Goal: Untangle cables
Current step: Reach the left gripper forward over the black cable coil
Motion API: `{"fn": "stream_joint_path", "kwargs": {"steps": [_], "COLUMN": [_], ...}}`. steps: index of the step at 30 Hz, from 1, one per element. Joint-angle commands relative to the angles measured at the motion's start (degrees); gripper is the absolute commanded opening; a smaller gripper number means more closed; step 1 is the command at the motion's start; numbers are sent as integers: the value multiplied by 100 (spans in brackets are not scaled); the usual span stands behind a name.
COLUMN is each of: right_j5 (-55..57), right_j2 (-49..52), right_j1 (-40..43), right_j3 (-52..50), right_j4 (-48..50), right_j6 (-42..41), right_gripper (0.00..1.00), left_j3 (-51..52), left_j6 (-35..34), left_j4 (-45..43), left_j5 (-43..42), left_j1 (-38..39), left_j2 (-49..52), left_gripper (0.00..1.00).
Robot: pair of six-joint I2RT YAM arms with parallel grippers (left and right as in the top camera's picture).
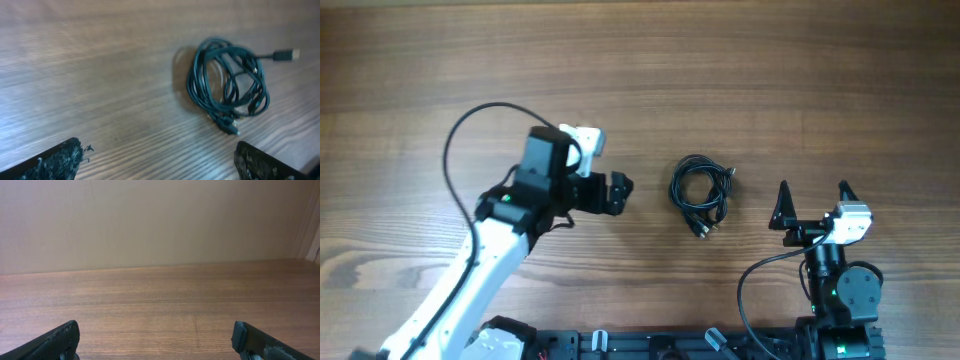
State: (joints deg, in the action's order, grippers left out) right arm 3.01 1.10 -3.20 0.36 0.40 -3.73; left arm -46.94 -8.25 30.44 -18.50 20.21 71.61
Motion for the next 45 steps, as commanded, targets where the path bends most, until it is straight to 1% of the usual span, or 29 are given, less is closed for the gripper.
{"fn": "stream_joint_path", "kwargs": {"steps": [1, 3, 8, 12, 20, 27, 40, 43, 45], "right_j5": [-48, -48, -48, -48, -48, -48, -48, -48, -48], "right_j2": [-46, -46, -46, -46, -46, -46, -46, -46, -46], "right_j1": [22, 22, 22, 22, 22, 22, 22, 22, 22], "right_j3": [-7, -7, -7, -7, -7, -7, -7, -7, -7], "right_j4": [15, 17, 15, 15, 15, 17, 15, 15, 17], "right_j6": [70, 70, 68, 70, 70, 70, 70, 70, 70], "right_gripper": [100, 100, 100, 100, 100, 100, 100, 100, 100], "left_j3": [-540, -868, -1639, -1926, -1982, -1982, -1976, -1971, -1971], "left_j6": [-140, -138, -140, -299, -343, -437, -444, -595, -595], "left_j4": [184, 393, 883, 911, 667, 197, 118, 184, 168], "left_j5": [57, 98, 577, 573, 573, 553, 564, 857, 901], "left_j1": [238, 358, 730, 907, 1419, 1672, 1681, 1681, 1681], "left_j2": [501, 780, 1429, 1836, 2474, 2590, 2599, 2743, 2855], "left_gripper": [99, 100, 100, 100, 100, 100, 100, 100, 100]}}
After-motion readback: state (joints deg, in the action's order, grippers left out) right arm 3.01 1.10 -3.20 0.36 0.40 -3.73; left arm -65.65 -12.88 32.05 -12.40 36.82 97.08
